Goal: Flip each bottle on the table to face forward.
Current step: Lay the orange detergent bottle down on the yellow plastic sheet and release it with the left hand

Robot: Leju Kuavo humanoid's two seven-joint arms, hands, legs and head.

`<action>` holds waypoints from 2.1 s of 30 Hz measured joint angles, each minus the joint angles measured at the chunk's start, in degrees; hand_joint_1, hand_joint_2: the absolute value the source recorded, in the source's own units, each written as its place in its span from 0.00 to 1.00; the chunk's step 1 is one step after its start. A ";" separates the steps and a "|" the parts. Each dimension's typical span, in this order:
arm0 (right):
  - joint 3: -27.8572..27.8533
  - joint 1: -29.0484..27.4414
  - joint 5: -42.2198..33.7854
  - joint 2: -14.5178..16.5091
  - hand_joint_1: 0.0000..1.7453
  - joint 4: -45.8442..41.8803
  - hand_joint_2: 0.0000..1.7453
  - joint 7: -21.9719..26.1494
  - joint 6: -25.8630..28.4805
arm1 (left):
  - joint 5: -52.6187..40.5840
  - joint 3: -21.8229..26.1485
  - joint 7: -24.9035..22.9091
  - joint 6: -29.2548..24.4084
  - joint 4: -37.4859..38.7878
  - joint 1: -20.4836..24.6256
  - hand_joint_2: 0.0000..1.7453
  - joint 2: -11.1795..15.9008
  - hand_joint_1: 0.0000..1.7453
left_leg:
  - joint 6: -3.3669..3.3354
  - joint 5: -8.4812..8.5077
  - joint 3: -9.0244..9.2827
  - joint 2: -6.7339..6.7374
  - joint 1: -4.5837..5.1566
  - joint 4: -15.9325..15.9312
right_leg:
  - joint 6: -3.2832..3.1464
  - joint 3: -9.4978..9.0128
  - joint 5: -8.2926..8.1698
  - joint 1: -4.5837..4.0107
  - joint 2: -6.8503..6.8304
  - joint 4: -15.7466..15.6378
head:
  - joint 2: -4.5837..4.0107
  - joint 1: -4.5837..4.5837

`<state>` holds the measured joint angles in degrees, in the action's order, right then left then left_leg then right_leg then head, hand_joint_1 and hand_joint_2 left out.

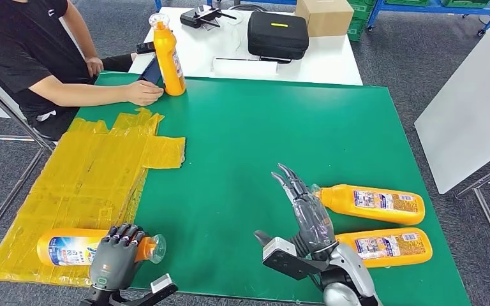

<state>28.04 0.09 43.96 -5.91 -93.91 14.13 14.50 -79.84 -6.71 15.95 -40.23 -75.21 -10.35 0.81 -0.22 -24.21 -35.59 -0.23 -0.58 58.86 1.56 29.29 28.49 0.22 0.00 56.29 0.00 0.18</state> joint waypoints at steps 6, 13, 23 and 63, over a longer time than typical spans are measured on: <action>-0.32 -0.80 -0.09 -1.82 0.00 0.24 1.00 0.03 -0.10 | 1.26 -0.96 0.73 -0.38 5.70 2.31 1.00 0.41 1.00 | 0.00 0.00 0.10 -0.04 0.01 0.00 | 0.01 -0.14 0.01 0.00 -0.05 0.00 | 0.00 -0.02; -0.46 -1.16 -0.09 -2.75 0.00 0.27 1.00 0.03 -0.14 | 1.86 -1.11 0.77 -0.49 7.79 3.47 1.00 0.56 0.31 | 0.01 0.00 0.28 -0.09 0.00 -0.02 | -0.01 -0.31 0.02 -0.02 -0.11 -0.01 | 0.00 -0.01; -3.57 -7.15 1.15 -8.15 0.00 -2.21 1.00 -0.62 -1.01 | 12.17 -0.95 3.93 -0.18 9.57 4.08 0.00 1.25 0.00 | -0.01 -0.01 0.37 -0.17 0.09 -0.02 | 0.01 -0.44 0.02 0.04 -0.18 -0.01 | 0.00 -0.02; -36.96 -30.38 2.55 -14.06 0.00 -18.08 1.00 -0.34 -13.07 | 58.17 15.11 24.18 43.24 -26.63 -10.20 0.00 -5.78 0.00 | -0.24 -0.18 0.17 -0.15 0.28 -0.01 | 0.22 -0.18 0.16 0.23 -0.17 -0.03 | 0.00 -0.04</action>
<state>-8.92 -30.29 46.51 -19.98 -111.99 13.79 1.43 -21.67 8.39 40.13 3.01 -101.84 -20.55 -4.97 -0.47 -24.39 -35.43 -0.38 -0.29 58.85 1.78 29.10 28.64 0.45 -0.18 56.26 0.00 0.14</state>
